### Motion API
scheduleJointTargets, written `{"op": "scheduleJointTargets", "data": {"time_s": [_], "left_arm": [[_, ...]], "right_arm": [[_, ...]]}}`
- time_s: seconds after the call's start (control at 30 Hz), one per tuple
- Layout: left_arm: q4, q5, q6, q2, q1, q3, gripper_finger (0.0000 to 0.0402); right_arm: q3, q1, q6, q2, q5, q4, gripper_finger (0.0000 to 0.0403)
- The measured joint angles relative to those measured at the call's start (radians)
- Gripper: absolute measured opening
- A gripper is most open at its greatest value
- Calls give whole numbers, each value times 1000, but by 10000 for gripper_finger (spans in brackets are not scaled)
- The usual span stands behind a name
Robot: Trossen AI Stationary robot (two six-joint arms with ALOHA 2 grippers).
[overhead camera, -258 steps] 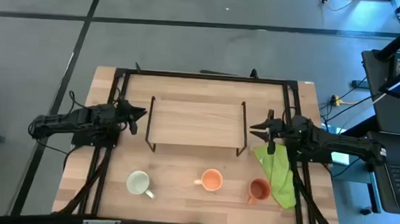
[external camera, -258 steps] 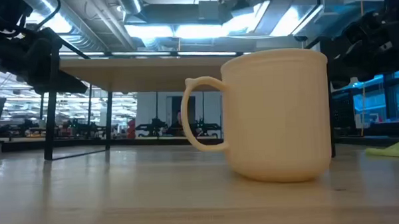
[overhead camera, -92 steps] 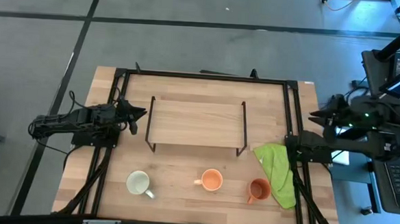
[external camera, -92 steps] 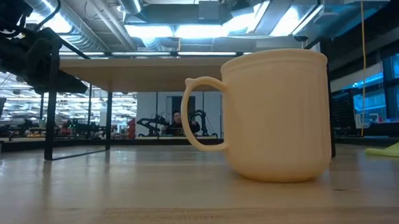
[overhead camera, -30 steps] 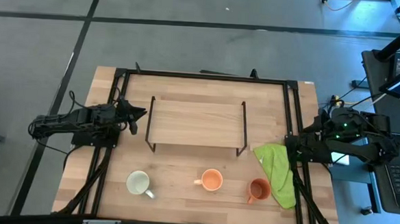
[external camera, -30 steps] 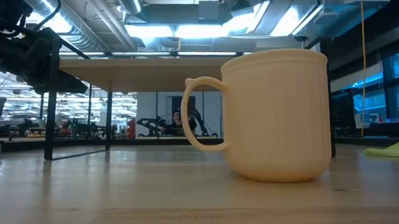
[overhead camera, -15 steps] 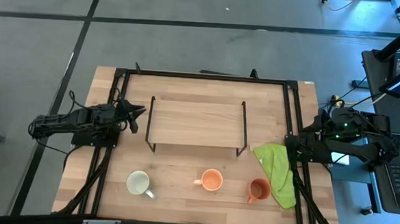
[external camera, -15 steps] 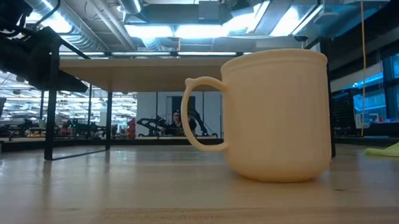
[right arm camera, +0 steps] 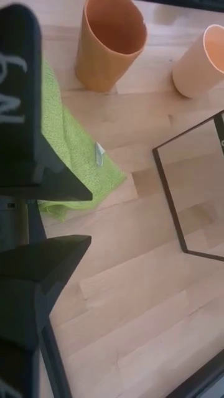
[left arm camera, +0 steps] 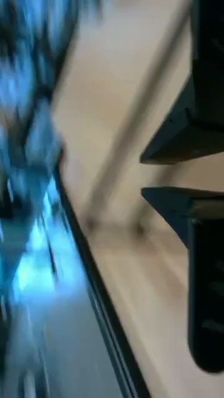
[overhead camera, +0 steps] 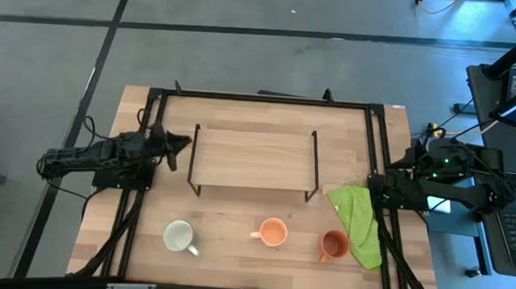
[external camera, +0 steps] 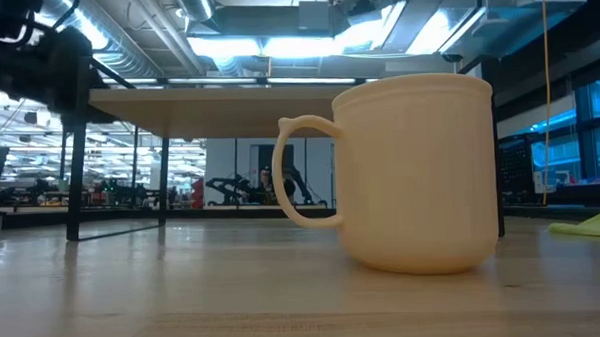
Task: Stack small to large cups/mugs on shelf
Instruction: Adjust the shelf
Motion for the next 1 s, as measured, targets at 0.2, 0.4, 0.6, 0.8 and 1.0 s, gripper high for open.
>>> {"op": "scheduleJointTargets", "data": {"time_s": [0.2,0.4,0.6,0.8,1.0], "left_arm": [[382,860,225,-1,-2,-57,63],[600,1295,226,0,-6,-89,63],[604,1305,182,0,2,-91,63],[506,1224,149,0,30,-91,63],[366,933,145,0,50,-91,63]], "right_arm": [[0,0,-1,0,0,-1,100],[0,0,-1,0,0,0,100],[0,0,-2,0,0,0,100],[0,0,-2,0,0,0,100],[0,0,-2,0,0,0,100]]}}
